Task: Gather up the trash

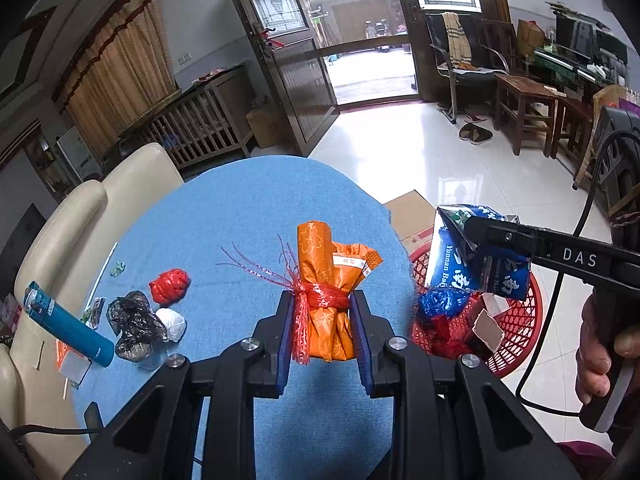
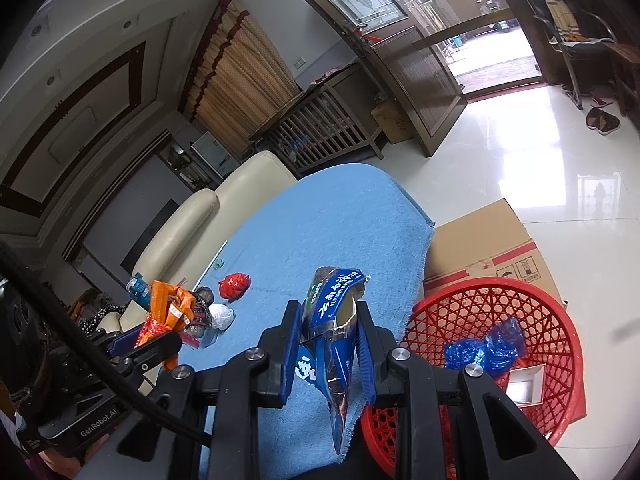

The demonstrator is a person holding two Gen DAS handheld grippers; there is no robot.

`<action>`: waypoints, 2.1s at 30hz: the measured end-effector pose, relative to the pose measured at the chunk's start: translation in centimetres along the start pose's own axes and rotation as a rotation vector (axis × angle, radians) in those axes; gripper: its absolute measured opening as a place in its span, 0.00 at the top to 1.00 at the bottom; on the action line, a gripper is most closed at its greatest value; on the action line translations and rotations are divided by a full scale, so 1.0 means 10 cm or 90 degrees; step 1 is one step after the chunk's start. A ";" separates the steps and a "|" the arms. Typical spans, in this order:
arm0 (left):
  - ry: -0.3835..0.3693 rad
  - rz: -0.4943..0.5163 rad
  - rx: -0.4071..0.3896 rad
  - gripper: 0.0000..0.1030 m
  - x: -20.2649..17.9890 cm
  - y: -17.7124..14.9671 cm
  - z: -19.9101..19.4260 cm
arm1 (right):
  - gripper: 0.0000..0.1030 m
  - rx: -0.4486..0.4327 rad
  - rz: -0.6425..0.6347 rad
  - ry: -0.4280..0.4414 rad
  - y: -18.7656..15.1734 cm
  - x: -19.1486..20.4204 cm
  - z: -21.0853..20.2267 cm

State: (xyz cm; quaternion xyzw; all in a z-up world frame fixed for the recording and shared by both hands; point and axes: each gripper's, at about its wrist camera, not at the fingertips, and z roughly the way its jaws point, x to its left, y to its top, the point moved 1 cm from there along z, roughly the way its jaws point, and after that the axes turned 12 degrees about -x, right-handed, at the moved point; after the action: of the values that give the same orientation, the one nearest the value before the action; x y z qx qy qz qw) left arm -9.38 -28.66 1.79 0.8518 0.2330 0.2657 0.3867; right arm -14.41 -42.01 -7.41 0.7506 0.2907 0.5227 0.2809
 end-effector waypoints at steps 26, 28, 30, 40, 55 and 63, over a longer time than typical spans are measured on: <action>-0.035 0.065 0.015 0.72 -0.46 0.11 0.24 | 0.73 -0.046 0.046 -0.039 0.16 -0.40 -0.26; -0.036 0.070 0.017 0.72 -0.51 0.12 0.26 | 0.73 -0.048 0.052 -0.042 0.17 -0.44 -0.28; -0.039 0.074 0.018 0.71 -0.56 0.14 0.28 | 0.72 -0.049 0.058 -0.045 0.18 -0.47 -0.30; -0.036 0.106 0.024 0.50 -0.77 0.17 0.36 | 0.70 -0.045 0.105 -0.069 0.19 -0.64 -0.36; -0.002 0.061 0.048 0.44 -0.34 -0.04 0.34 | 0.36 -0.026 0.093 -0.049 0.17 -0.51 -0.27; 0.075 -0.036 0.080 0.44 0.49 -0.42 0.30 | 0.37 0.003 0.050 -0.034 0.09 -0.19 -0.07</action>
State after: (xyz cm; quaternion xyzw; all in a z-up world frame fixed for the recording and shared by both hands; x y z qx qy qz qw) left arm -4.65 -24.80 -1.84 0.8502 0.2955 0.2895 0.3256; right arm -15.55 -43.90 -7.77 0.7761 0.2544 0.5122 0.2657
